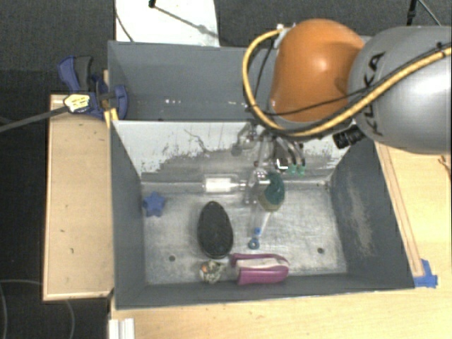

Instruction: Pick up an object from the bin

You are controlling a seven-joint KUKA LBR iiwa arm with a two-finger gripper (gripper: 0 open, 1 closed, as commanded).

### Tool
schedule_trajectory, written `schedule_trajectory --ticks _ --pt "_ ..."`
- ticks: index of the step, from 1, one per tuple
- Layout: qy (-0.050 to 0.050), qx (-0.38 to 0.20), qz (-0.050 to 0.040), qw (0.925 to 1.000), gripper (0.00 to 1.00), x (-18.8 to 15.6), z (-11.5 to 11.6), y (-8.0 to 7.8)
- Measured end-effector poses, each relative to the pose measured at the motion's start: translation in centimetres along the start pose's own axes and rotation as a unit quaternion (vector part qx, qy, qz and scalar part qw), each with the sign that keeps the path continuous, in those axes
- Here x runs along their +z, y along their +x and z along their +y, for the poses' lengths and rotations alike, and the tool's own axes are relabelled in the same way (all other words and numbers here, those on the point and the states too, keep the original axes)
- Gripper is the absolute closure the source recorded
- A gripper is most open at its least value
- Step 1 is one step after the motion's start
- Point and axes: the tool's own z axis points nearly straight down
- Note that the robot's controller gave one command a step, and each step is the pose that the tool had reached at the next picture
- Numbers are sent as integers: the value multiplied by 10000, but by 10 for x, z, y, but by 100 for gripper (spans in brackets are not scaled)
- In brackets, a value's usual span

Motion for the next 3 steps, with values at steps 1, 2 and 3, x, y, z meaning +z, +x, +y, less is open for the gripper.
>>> schedule_trajectory --ticks 1,2,3 --pt "5 897 5 9960 0 123 -30 13" --pt "-19 2652 -59 9642 0 119 -72 49" --pt "-29 2310 -32 9729 0 106 38 75"
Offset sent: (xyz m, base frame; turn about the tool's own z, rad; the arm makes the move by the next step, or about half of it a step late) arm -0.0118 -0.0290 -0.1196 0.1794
